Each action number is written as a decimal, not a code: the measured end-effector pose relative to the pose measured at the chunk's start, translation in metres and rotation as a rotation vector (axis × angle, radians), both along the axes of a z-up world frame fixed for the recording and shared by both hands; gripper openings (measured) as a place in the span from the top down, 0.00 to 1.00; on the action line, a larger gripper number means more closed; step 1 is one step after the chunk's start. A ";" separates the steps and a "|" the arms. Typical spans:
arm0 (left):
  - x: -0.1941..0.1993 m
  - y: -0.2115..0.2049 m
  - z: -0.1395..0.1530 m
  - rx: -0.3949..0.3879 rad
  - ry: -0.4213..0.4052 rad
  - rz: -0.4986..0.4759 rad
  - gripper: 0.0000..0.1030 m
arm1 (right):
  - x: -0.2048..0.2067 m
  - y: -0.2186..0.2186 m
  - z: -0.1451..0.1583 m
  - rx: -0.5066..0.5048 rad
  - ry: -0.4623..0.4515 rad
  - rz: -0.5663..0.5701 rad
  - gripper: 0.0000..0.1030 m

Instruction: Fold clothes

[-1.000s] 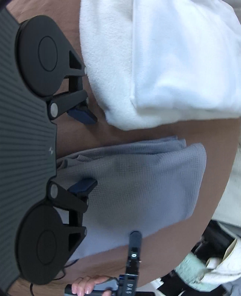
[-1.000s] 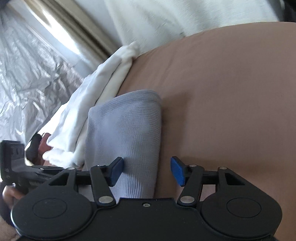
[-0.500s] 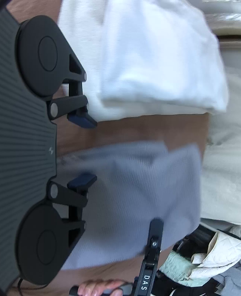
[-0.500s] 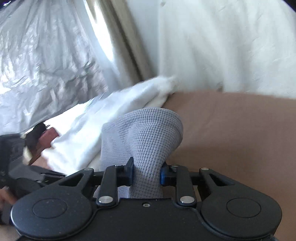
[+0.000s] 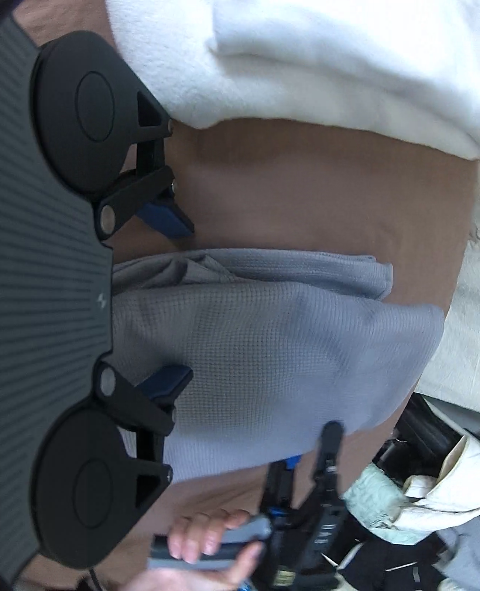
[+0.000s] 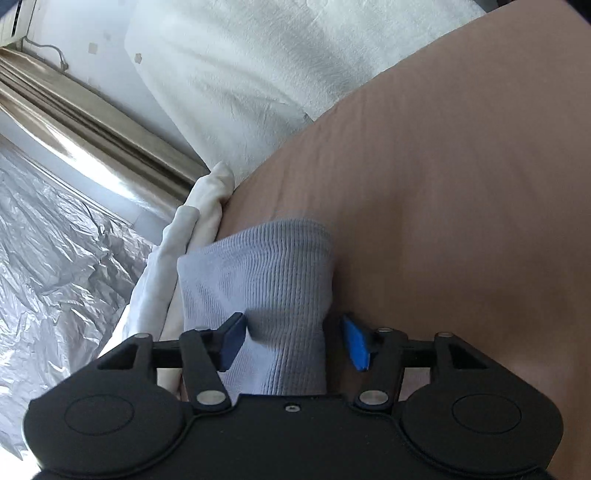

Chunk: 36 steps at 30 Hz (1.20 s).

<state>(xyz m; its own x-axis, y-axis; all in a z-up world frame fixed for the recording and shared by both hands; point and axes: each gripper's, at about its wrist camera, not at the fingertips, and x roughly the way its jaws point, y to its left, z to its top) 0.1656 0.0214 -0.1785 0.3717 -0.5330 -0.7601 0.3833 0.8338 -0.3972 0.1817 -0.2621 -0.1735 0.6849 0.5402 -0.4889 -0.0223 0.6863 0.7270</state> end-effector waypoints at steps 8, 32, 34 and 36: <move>-0.031 0.012 0.016 0.054 -0.128 -0.007 0.81 | 0.031 0.030 -0.003 -0.023 -0.031 0.015 0.52; -0.105 0.065 0.123 0.052 -0.487 0.239 0.82 | -0.059 0.133 0.214 -0.410 -0.544 0.297 0.64; -0.111 0.074 0.133 0.027 -0.503 0.261 0.82 | -0.063 0.139 0.231 -0.424 -0.566 0.315 0.64; -0.117 0.085 0.146 0.013 -0.522 0.297 0.82 | -0.066 0.145 0.246 -0.442 -0.581 0.339 0.64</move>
